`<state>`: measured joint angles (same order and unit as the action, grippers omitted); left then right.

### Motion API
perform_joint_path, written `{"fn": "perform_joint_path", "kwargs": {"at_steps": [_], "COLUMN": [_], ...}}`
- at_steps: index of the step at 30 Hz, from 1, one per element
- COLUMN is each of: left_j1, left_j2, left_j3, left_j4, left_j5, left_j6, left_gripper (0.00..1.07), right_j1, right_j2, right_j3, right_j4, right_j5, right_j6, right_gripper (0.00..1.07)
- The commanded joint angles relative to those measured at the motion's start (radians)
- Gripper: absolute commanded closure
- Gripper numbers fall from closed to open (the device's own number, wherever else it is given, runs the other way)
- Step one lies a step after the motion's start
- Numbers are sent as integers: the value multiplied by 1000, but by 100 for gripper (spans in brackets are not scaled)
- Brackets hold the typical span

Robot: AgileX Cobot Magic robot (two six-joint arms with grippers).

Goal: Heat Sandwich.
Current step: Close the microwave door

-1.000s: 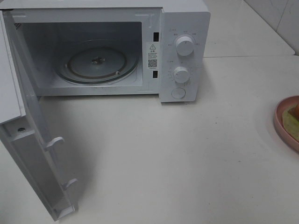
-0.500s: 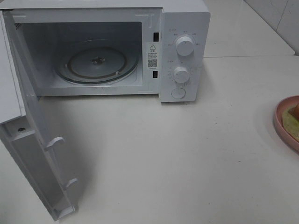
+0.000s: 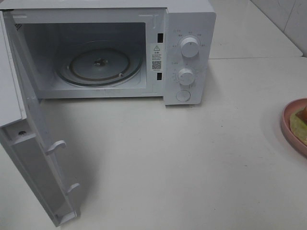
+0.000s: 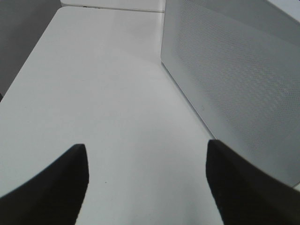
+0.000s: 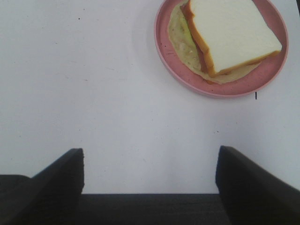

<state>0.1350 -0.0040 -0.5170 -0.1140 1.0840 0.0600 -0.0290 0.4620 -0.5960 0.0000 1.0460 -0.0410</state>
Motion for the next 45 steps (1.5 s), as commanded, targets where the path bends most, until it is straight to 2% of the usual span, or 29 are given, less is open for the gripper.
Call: {"fn": "perform_joint_path", "kwargs": {"at_steps": [1, 5, 21, 27, 45], "left_j1": [-6, -6, -6, -6, -6], "left_j2": [-6, -6, -6, -6, -7], "left_j3": [2, 2, 2, 2, 2], "left_j4": [-3, -3, -3, -3, -3], "left_j5": [-16, -16, -16, -16, -16], "left_j6": [-4, -4, -4, -4, -4], "left_gripper": [39, 39, 39, 39, 39], "right_j1": [-6, -6, -6, -6, -4], "right_j2": [-74, -149, -367, -496, -493], "right_j3": [56, 95, 95, 96, 96], "right_j4": [0, 0, 0, 0, 0], "right_j5": [-35, -49, -49, -49, -49], "right_j6": [-1, 1, 1, 1, 1], "right_gripper": [32, 32, 32, 32, 32]}}
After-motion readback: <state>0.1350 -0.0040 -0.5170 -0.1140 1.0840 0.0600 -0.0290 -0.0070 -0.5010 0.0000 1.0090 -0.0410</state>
